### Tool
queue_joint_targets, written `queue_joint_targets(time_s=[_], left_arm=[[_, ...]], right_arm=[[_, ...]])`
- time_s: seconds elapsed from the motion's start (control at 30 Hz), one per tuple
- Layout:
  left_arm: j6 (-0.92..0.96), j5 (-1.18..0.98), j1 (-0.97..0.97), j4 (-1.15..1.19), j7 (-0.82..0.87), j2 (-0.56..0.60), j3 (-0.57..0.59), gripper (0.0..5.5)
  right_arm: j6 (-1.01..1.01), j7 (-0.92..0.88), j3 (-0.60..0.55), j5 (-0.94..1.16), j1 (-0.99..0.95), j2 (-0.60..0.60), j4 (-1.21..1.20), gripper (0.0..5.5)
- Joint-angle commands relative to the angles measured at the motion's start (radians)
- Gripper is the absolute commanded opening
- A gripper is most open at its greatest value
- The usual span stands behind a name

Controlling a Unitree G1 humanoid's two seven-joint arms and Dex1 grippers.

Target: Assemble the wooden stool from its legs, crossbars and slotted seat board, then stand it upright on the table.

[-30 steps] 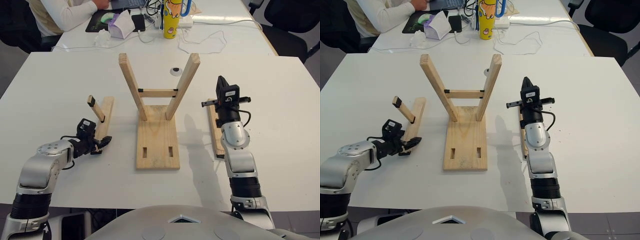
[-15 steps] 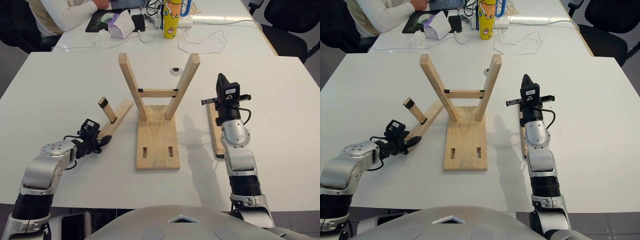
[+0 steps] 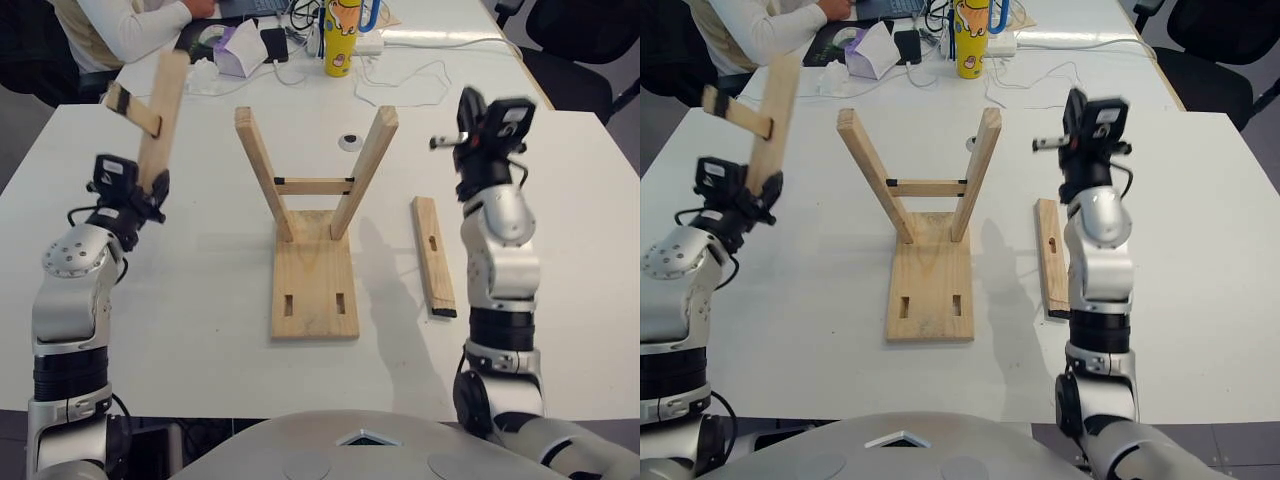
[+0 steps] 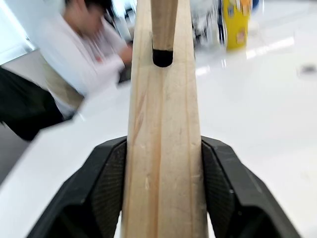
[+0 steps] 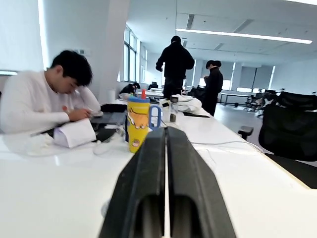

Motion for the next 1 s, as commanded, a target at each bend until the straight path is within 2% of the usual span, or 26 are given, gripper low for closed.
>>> queue_joint_targets(time_s=[0.03, 0.17, 0.23, 0.37, 0.6, 0.73, 0.97, 1.0], left_arm=[[-0.088, -0.048, -0.099, -0.131, -0.013, -0.024, 0.021, 2.06], [-0.075, -0.085, -0.185, -0.267, -0.057, -0.016, -0.048, 2.06], [-0.053, -0.098, -0.205, -0.316, -0.077, -0.013, -0.082, 2.06], [-0.013, -0.136, -0.207, -0.361, -0.141, -0.003, -0.15, 2.06], [0.076, -0.224, -0.195, -0.395, -0.214, 0.009, -0.181, 2.06], [0.103, -0.242, -0.186, -0.414, -0.239, 0.014, -0.203, 2.06], [0.115, -0.216, -0.14, -0.439, -0.293, 0.053, -0.266, 2.06], [0.112, -0.211, -0.134, -0.438, -0.297, 0.057, -0.269, 2.06]], right_arm=[[0.308, 0.017, -0.15, 0.461, -0.169, 0.025, -0.082, 0.31], [0.511, -0.073, -0.215, 0.934, -0.265, 0.016, -0.11, 0.92], [0.607, -0.113, -0.196, 1.088, -0.287, -0.016, -0.095, 1.24], [0.646, -0.227, -0.157, 1.341, -0.289, -0.039, -0.059, 1.95], [0.667, -0.233, -0.093, 1.455, -0.255, -0.116, -0.073, 3.01], [0.65, -0.229, -0.073, 1.452, -0.242, -0.149, -0.076, 3.05], [0.571, -0.24, -0.06, 1.473, -0.265, -0.134, -0.091, 3.05], [0.556, -0.24, -0.062, 1.467, -0.268, -0.132, -0.091, 2.85]])
